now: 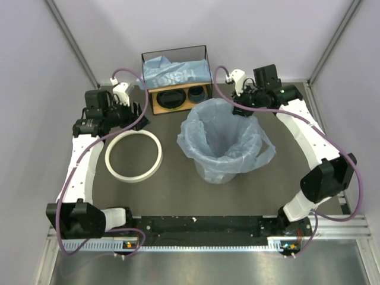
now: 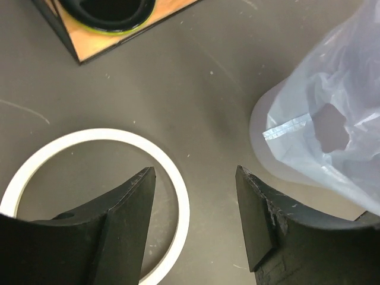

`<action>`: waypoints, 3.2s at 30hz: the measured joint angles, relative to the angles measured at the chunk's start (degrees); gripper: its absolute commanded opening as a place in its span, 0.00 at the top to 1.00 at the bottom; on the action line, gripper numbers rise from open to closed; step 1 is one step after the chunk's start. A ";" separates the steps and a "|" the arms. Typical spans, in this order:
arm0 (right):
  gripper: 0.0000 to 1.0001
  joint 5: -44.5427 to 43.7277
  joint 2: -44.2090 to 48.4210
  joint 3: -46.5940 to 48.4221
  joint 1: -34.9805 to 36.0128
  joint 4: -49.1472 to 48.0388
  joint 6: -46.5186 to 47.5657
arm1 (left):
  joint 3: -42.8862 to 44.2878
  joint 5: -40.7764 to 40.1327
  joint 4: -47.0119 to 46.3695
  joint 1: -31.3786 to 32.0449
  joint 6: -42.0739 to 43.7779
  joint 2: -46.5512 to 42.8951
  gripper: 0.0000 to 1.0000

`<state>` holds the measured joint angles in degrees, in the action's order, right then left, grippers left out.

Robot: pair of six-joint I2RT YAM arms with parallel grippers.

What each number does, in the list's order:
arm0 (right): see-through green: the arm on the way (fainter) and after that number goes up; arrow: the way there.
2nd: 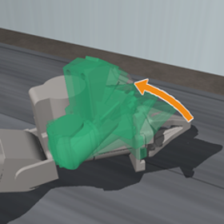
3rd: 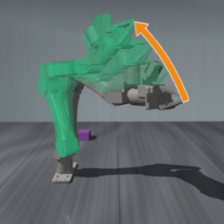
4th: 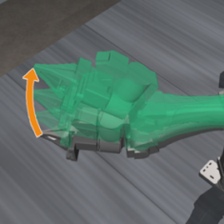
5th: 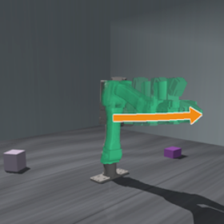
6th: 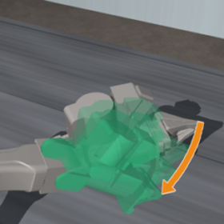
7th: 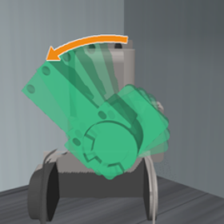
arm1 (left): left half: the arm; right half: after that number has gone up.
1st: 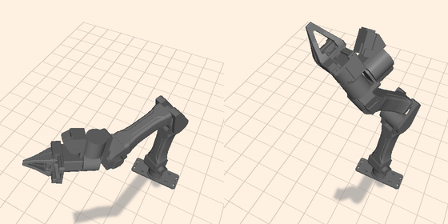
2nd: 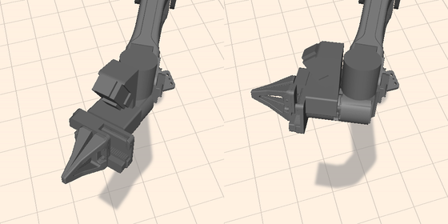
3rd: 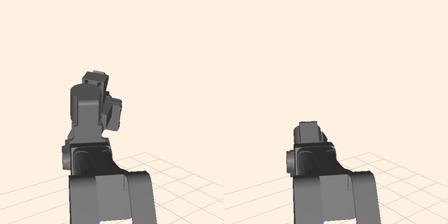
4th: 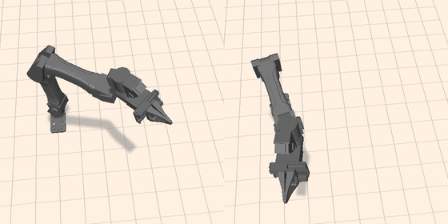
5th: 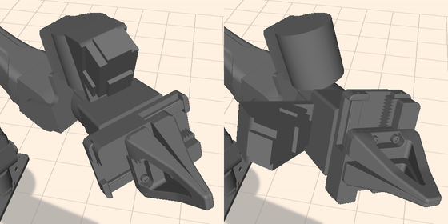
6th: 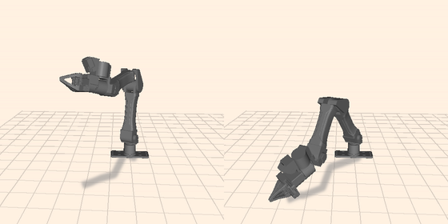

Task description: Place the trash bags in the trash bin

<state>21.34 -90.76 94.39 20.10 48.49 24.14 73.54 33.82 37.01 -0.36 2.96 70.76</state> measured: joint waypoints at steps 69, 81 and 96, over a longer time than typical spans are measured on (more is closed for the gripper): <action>0.01 6.10 5.27 5.92 -4.15 2.45 -7.02 | -9.81 -20.44 6.38 -23.06 14.21 18.16 1.00; 0.05 8.26 7.17 20.92 -3.74 -4.98 -16.48 | 30.82 -13.60 9.88 -8.09 1.92 7.63 1.00; 0.11 -16.92 1.79 38.23 19.17 -13.25 2.12 | 44.98 -37.62 11.54 21.27 8.31 9.86 1.00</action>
<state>4.43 -88.97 132.62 39.27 35.24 26.26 118.52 -3.79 48.56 20.91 11.27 80.62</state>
